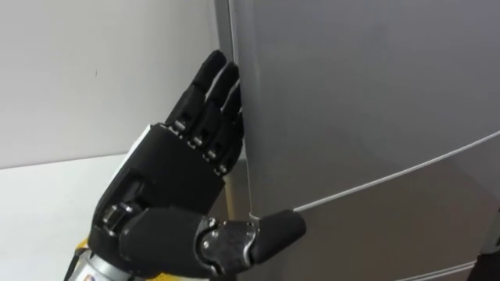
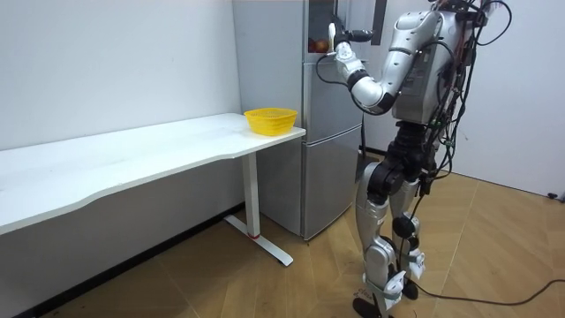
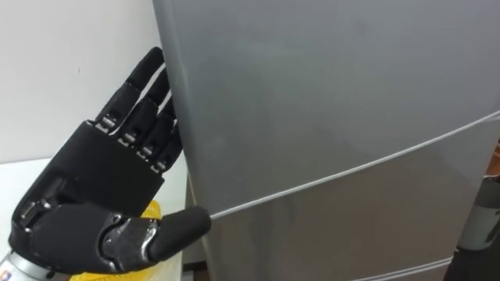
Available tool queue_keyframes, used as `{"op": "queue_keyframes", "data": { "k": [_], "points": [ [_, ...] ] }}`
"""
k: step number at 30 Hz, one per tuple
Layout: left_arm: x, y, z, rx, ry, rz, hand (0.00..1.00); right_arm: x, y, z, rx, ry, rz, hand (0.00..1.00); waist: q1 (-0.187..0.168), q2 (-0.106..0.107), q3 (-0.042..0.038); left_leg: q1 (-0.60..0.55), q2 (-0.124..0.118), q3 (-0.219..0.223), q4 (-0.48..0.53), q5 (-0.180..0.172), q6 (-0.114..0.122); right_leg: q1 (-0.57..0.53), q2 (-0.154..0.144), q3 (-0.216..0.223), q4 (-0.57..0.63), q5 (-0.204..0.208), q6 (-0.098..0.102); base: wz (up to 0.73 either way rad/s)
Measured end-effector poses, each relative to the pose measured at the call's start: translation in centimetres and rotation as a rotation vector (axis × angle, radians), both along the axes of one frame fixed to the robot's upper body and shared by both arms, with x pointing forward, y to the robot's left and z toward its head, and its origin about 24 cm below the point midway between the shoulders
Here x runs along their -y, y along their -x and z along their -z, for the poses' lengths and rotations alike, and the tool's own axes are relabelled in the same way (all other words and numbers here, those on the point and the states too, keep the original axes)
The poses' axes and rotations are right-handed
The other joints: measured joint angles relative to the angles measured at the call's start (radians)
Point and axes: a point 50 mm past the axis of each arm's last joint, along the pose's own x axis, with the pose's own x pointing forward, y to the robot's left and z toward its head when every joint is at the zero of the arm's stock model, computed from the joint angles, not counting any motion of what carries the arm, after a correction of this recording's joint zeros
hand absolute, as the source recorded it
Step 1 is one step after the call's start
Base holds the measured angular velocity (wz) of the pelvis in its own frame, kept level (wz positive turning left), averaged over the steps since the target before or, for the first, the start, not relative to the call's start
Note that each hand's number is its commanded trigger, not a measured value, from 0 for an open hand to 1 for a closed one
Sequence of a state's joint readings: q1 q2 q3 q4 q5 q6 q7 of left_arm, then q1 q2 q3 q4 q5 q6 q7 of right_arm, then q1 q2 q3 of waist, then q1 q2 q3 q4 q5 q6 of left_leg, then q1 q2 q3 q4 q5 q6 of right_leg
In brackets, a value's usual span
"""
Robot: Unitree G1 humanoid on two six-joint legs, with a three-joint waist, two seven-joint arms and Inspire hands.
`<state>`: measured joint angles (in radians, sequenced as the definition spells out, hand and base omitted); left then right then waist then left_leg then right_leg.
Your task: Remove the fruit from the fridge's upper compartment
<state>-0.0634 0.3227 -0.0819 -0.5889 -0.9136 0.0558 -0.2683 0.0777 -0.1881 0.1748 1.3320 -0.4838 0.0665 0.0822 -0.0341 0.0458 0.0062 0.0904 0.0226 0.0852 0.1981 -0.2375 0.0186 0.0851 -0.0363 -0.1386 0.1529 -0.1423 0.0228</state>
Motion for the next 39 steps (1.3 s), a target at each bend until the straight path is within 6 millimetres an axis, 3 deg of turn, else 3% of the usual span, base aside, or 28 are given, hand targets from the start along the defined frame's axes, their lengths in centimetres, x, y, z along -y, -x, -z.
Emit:
{"op": "queue_keyframes", "data": {
  "k": [21,30,39],
  "points": [
    [1.5,0.9,-0.5,0.115,0.148,0.122,0.00,-1.3,-0.4,0.3,0.009,-0.025,-0.037,0.00,-0.031,-0.005,-0.0040,-0.026,0.001,0.001,0.016,0.000,0.000,-0.017,-0.003,-0.001,0.008,0.000,0.000,0.01],
    [3.1,1.7,-0.5,0.191,0.119,0.288,0.00,-1.5,-0.4,0.3,0.007,-0.028,-0.054,0.00,-0.049,-0.005,-0.0042,-0.013,0.002,0.023,0.005,0.000,0.000,-0.021,0.003,0.026,0.016,-0.001,-0.002,-0.09],
    [5.4,2.6,-0.9,0.265,0.096,0.475,0.00,-1.4,-0.8,0.3,0.008,-0.033,-0.068,0.00,-0.071,0.007,-0.0116,-0.008,0.002,0.051,0.007,0.000,0.000,-0.029,0.006,0.049,0.018,-0.002,-0.002,-0.08]
  ]
}}
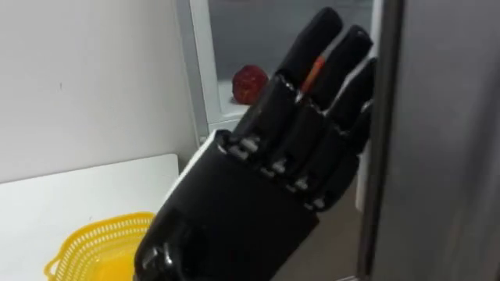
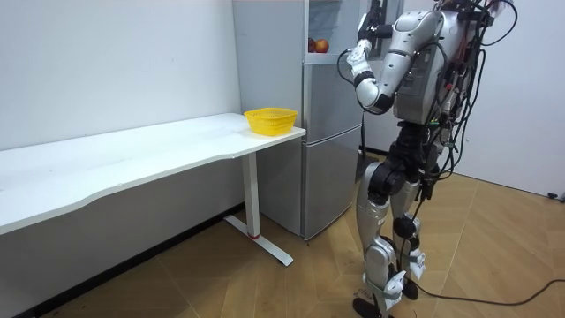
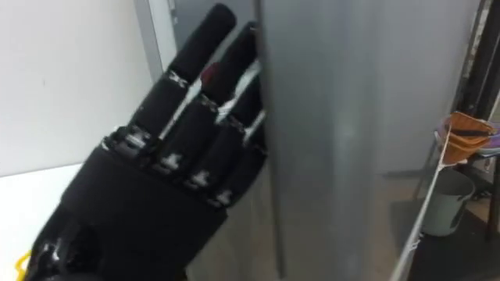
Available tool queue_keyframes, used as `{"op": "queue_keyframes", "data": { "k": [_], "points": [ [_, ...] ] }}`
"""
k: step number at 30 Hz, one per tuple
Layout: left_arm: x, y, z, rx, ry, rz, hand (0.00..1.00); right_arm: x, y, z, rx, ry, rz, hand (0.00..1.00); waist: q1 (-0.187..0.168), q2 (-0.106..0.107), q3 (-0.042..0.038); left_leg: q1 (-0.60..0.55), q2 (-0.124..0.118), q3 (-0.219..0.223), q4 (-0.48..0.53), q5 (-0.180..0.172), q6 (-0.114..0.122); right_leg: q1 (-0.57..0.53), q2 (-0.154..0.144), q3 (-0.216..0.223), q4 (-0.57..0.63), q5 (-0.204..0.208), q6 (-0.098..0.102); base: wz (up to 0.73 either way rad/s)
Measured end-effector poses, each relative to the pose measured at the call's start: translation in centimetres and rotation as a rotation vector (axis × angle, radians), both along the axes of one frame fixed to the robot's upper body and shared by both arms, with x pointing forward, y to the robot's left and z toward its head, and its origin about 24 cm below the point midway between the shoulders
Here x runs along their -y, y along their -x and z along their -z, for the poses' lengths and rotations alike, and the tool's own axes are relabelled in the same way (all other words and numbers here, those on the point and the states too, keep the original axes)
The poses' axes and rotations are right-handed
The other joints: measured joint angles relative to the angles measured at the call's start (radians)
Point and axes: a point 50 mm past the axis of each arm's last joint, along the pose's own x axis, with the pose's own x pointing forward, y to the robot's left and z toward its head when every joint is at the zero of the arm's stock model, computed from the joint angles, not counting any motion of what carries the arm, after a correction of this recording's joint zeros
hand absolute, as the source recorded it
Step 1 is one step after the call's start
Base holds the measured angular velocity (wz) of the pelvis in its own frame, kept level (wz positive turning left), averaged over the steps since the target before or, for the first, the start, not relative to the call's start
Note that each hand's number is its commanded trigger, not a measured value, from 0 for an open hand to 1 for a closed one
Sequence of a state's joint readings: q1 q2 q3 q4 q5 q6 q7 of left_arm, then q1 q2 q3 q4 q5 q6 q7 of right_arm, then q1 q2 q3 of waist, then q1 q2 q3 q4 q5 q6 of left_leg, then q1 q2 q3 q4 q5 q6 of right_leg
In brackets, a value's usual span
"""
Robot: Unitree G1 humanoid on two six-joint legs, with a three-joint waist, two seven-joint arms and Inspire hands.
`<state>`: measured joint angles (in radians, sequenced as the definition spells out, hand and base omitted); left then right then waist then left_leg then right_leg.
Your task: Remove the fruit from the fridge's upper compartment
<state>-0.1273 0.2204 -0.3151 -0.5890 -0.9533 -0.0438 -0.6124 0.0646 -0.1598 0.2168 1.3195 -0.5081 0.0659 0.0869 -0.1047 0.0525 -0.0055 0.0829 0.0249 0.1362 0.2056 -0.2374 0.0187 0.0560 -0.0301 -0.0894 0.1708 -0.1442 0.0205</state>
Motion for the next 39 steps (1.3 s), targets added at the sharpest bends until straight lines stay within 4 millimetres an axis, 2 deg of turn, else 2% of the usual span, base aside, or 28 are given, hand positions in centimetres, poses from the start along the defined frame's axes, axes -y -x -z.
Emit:
{"op": "queue_keyframes", "data": {
  "k": [6,11,18,28,39],
  "points": [
    [0.8,0.3,-0.5,0.050,0.001,0.064,0.00,0.1,-0.3,0.0,0.005,0.004,-0.005,0.00,-0.007,0.002,0.0007,0.000,0.000,0.006,0.000,0.000,0.000,-0.004,0.000,0.006,0.000,0.000,0.000,-0.02],
    [1.2,0.5,-0.6,0.068,-0.004,0.094,0.00,0.2,-1.2,-0.1,0.025,0.007,-0.014,0.00,-0.029,0.000,0.0037,0.000,0.000,0.007,-0.001,0.000,0.000,-0.005,0.000,0.007,0.000,-0.001,0.000,0.00],
    [1.3,0.5,-0.7,0.077,-0.010,0.110,0.00,0.2,-1.7,-0.2,0.038,0.010,-0.018,0.00,-0.033,-0.008,0.0105,-0.001,0.000,0.007,-0.003,0.000,0.000,-0.006,0.000,0.007,-0.002,-0.002,0.001,0.00],
    [1.5,0.6,-0.8,0.089,-0.010,0.127,0.00,0.1,-1.9,-0.2,0.047,0.018,-0.042,0.00,-0.040,-0.011,0.0119,-0.003,-0.001,0.008,-0.003,0.000,0.000,-0.006,-0.001,0.004,-0.001,-0.008,0.001,0.00],
    [3.6,1.0,-2.5,0.157,0.021,0.266,0.00,-0.5,-2.0,-0.1,0.031,-0.008,-0.076,0.00,-0.057,-0.017,0.0133,0.001,-0.001,0.013,-0.007,0.000,0.000,-0.005,-0.001,0.005,-0.002,-0.008,0.001,0.00]
  ]
}}
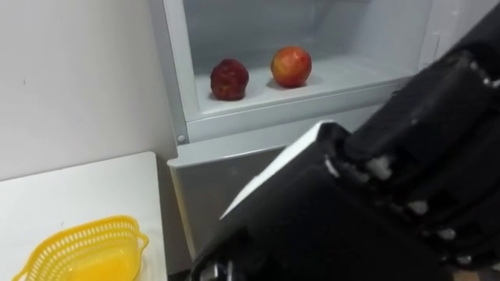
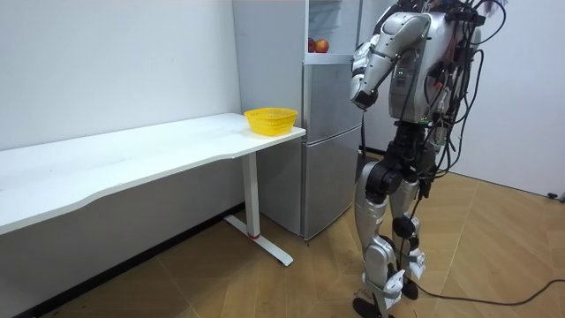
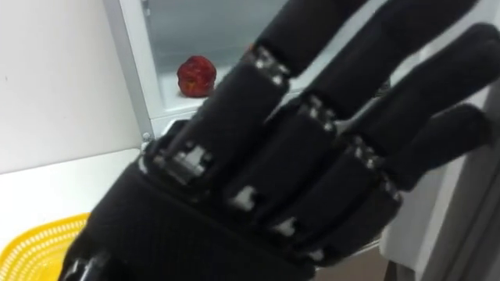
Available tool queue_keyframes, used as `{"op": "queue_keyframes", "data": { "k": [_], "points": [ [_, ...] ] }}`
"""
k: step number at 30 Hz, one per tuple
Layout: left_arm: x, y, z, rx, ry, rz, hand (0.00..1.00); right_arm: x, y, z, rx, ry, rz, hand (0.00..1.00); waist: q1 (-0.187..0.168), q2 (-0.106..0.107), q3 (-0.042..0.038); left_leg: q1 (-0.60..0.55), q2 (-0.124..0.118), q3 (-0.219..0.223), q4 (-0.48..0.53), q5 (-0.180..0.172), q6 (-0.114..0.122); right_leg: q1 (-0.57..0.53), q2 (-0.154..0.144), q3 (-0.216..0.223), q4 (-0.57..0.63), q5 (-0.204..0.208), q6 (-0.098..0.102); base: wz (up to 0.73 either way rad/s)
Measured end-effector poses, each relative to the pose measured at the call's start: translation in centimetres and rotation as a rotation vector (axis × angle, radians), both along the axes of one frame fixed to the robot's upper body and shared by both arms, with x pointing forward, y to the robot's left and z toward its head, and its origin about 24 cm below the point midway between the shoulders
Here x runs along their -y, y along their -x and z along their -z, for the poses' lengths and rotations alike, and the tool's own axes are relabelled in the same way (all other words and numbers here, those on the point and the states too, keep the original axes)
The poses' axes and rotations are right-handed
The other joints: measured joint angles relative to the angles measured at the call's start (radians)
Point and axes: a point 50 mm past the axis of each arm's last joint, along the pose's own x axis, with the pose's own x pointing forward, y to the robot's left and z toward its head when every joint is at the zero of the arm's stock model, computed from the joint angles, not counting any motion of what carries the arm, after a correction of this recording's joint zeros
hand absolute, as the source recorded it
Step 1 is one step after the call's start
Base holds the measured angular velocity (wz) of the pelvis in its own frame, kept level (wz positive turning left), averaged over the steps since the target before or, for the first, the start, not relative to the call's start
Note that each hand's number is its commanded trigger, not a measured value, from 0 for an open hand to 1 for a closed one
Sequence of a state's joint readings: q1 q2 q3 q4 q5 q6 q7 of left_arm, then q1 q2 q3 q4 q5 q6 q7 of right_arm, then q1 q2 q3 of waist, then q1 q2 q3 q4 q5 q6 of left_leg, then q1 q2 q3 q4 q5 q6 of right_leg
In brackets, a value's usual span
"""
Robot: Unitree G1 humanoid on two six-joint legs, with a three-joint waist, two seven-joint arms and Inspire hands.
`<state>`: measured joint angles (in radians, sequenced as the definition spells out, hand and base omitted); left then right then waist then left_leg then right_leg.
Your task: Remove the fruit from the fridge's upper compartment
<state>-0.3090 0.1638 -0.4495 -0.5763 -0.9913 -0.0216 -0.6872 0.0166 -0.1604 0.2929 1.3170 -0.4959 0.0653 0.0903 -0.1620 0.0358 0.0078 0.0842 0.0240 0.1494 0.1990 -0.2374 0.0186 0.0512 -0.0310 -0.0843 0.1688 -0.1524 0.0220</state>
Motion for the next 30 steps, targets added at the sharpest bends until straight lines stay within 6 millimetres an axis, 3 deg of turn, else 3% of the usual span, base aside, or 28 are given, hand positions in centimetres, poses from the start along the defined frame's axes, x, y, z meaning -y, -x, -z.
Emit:
{"op": "queue_keyframes", "data": {
  "k": [6,12,16,25,30],
  "points": [
    [0.9,0.2,-0.6,0.018,0.018,0.045,0.00,0.0,-0.2,0.0,0.008,-0.004,0.012,0.00,-0.004,0.000,-0.0001,0.012,0.000,0.012,-0.004,0.000,0.000,0.001,0.001,0.009,0.001,0.000,0.000,-0.06],
    [1.4,0.3,-0.7,0.010,0.025,0.064,0.00,-0.1,-0.7,-0.1,0.019,-0.003,0.012,0.00,-0.032,0.001,-0.0007,0.009,0.000,0.012,-0.004,0.000,0.000,-0.001,0.002,0.014,0.000,0.000,0.000,-0.02],
    [1.6,0.3,-0.6,0.000,0.018,0.072,0.00,0.0,-0.8,-0.1,0.013,0.005,0.020,0.00,-0.043,0.007,-0.0051,-0.007,0.000,0.013,0.001,0.000,0.000,-0.017,0.002,0.016,0.002,0.000,0.000,0.00],
    [3.1,-0.3,0.7,-0.133,0.000,0.177,0.00,-0.2,-1.7,-0.2,0.035,0.010,0.008,0.00,-0.081,0.009,-0.0057,-0.012,0.000,0.013,0.004,0.000,0.000,-0.019,0.002,0.015,0.000,0.000,0.000,0.00],
    [4.0,-0.9,1.7,-0.215,-0.025,0.212,0.00,-0.2,-1.7,-0.2,0.030,0.009,0.017,0.00,-0.083,0.010,-0.0047,0.000,0.000,0.020,0.002,0.000,0.000,-0.017,0.003,0.023,0.004,0.000,0.000,-0.05]
  ]
}}
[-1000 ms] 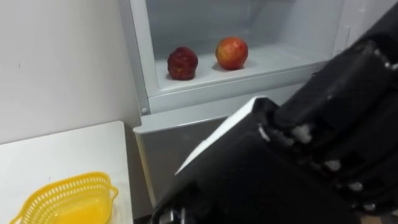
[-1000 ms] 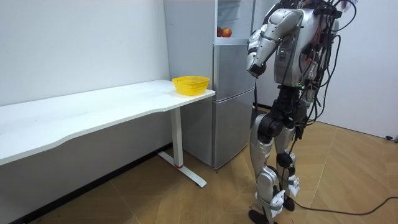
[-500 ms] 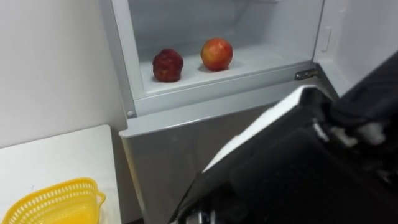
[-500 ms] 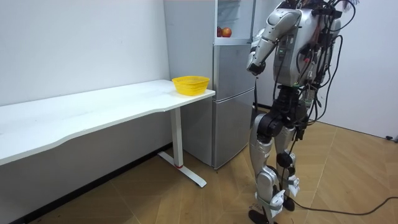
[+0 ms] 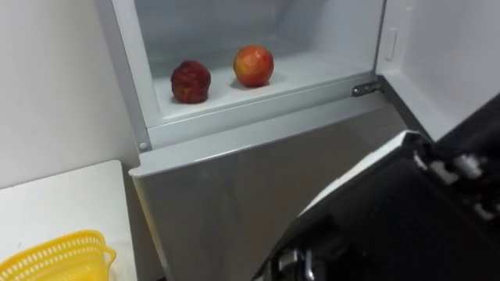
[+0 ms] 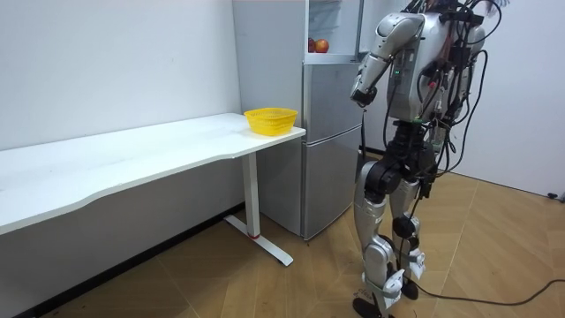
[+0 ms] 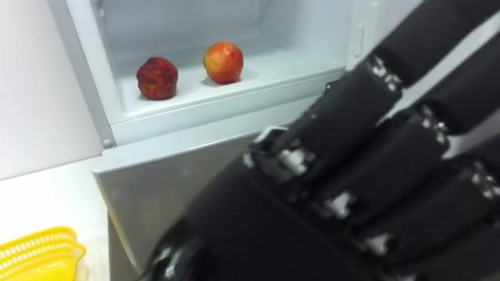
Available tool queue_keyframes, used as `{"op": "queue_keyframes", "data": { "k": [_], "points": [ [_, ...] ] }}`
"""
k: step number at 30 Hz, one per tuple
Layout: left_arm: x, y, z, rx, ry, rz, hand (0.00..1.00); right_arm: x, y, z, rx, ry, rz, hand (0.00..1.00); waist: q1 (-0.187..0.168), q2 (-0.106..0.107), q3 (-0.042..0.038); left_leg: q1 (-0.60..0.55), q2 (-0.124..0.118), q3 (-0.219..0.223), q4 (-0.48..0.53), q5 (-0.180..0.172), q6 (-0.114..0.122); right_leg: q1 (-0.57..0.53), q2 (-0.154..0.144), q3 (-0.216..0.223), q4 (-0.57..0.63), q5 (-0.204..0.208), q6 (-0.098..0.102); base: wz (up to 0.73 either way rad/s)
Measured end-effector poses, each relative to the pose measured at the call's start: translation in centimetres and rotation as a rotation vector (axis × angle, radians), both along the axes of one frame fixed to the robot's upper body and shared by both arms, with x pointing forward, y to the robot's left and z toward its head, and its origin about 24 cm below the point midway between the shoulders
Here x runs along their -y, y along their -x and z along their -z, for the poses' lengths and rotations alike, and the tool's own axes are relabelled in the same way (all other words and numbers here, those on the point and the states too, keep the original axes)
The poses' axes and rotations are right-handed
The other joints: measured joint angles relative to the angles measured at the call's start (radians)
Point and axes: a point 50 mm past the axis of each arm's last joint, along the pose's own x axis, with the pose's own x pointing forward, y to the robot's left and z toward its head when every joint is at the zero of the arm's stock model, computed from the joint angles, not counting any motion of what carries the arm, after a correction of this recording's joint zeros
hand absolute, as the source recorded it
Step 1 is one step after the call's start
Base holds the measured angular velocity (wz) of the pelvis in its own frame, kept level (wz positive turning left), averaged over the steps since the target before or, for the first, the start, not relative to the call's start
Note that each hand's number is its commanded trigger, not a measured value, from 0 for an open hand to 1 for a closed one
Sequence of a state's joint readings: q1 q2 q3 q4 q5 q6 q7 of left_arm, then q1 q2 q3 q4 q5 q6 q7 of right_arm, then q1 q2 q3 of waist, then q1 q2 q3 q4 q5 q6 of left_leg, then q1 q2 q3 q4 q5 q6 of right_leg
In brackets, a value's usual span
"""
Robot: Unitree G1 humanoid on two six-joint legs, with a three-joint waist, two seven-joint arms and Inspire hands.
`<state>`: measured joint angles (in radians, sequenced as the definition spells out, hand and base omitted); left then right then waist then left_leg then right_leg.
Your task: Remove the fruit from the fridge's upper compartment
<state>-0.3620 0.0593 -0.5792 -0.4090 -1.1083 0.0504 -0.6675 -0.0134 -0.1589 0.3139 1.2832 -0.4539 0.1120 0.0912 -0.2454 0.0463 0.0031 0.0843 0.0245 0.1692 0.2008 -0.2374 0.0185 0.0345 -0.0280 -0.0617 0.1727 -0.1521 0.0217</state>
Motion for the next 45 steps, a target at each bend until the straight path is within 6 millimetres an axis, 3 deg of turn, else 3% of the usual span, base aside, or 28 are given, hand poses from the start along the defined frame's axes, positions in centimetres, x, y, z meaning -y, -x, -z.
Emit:
{"op": "queue_keyframes", "data": {
  "k": [11,24,28,38,45],
  "points": [
    [1.4,0.0,1.8,-0.063,-0.097,0.065,0.00,-0.1,0.1,0.0,-0.024,-0.013,0.012,0.00,0.003,-0.012,0.0107,0.011,0.000,0.025,-0.006,0.000,0.000,-0.002,0.001,0.020,0.001,0.000,0.001,-0.05],
    [1.8,0.0,1.8,-0.046,-0.113,0.089,0.00,-0.3,-0.2,0.0,-0.026,-0.018,-0.010,0.00,-0.021,-0.011,0.0101,-0.005,0.003,0.039,-0.003,0.000,0.000,-0.015,0.002,0.033,-0.002,0.000,0.000,-0.03],
    [2.1,-0.1,1.5,-0.036,-0.121,0.095,0.00,-0.3,-0.2,0.0,-0.024,-0.016,-0.011,0.00,-0.027,-0.004,0.0066,-0.005,0.007,0.040,-0.003,0.000,0.000,-0.014,0.002,0.033,-0.001,0.000,0.000,0.00],
    [3.4,0.3,0.0,0.000,-0.116,0.124,0.00,-0.2,-0.1,0.0,-0.035,0.008,-0.022,0.00,-0.038,0.024,0.0075,-0.004,0.002,0.045,-0.004,0.000,0.000,-0.014,0.002,0.031,-0.002,0.000,0.000,0.01],
    [3.7,0.2,-0.2,-0.017,-0.132,0.101,0.00,-0.2,-0.1,0.0,-0.033,0.003,-0.013,0.00,-0.048,0.025,0.0078,0.002,0.002,0.047,-0.008,0.000,0.000,-0.016,0.005,0.035,-0.001,0.000,0.000,-0.04]
  ]
}}
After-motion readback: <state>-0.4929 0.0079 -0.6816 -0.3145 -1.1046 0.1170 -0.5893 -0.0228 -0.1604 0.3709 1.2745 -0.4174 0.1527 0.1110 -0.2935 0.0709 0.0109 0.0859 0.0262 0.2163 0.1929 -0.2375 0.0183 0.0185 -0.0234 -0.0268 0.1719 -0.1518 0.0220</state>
